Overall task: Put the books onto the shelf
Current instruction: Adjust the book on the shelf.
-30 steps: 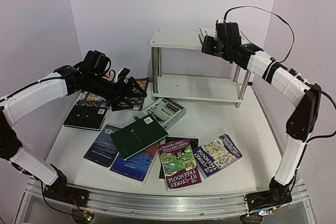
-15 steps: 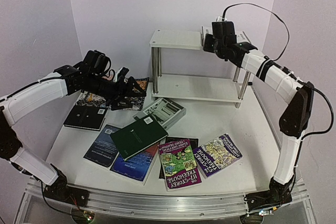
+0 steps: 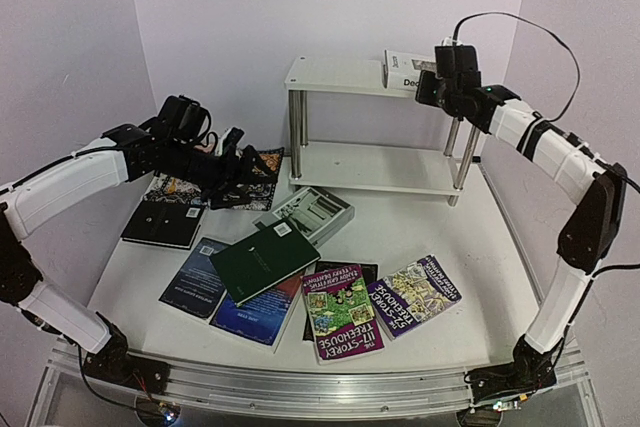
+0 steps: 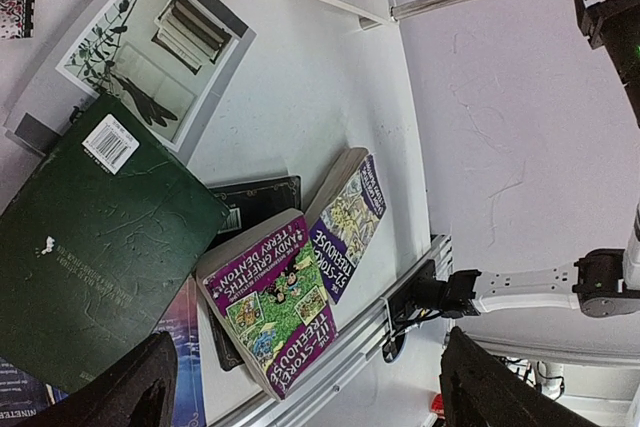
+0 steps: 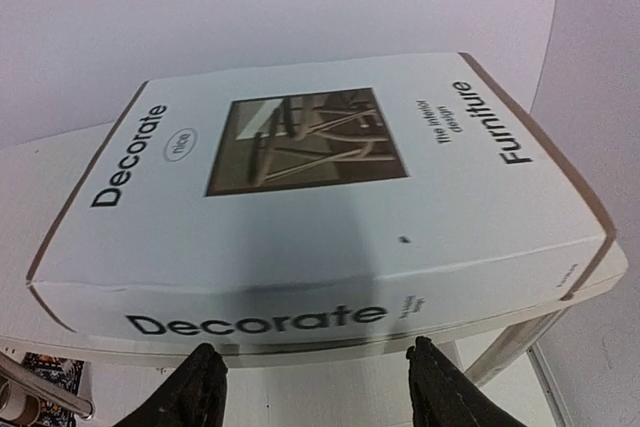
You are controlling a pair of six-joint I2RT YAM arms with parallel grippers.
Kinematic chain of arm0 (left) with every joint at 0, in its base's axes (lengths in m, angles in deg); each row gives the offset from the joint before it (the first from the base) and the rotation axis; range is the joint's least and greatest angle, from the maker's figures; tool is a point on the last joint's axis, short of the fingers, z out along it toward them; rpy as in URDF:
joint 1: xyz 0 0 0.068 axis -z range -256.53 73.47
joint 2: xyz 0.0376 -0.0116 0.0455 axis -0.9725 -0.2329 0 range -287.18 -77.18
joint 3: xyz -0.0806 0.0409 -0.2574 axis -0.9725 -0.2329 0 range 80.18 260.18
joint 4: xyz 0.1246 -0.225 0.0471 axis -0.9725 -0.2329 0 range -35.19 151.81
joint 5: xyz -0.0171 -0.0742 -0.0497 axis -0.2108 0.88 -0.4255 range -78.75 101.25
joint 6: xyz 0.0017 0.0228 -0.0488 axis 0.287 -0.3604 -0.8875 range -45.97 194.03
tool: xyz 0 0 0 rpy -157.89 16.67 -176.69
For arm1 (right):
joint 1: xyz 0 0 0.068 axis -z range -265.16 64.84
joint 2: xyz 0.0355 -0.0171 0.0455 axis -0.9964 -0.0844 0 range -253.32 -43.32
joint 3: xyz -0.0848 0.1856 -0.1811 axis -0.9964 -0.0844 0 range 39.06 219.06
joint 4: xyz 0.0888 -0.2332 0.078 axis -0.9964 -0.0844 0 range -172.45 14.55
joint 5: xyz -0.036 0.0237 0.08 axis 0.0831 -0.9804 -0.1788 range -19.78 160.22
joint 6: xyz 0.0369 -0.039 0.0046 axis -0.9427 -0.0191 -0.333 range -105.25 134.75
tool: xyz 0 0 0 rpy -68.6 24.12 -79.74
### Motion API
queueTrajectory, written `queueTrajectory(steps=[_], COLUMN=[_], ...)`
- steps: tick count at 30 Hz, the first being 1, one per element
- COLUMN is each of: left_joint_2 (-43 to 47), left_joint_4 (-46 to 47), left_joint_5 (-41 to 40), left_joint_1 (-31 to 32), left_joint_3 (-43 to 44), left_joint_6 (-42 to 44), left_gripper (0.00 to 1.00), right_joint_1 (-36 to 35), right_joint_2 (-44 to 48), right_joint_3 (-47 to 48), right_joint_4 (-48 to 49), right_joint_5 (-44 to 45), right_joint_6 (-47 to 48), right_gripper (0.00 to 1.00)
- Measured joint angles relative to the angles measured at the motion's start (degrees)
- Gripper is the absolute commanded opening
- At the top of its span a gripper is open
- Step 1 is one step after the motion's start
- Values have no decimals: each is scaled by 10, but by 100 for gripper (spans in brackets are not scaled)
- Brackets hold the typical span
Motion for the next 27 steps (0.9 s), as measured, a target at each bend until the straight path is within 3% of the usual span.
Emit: queueTrajectory(steps=[9,27], left_joint_2=[3,17], left_joint_4=[0,0], left_joint_5=[-1,-28], left_joint_1=[0,0], left_joint_3=[0,0], left_joint_6=[0,-5], left_gripper=[92,92], right_joint_1=[57,88], right_joint_2=[58,50], right_joint_3=[-32,-15], right_joint_4=[-2,-31], right_joint_5=[-22,-78], right_joint_6=[-4,-4], right_gripper=[49,49])
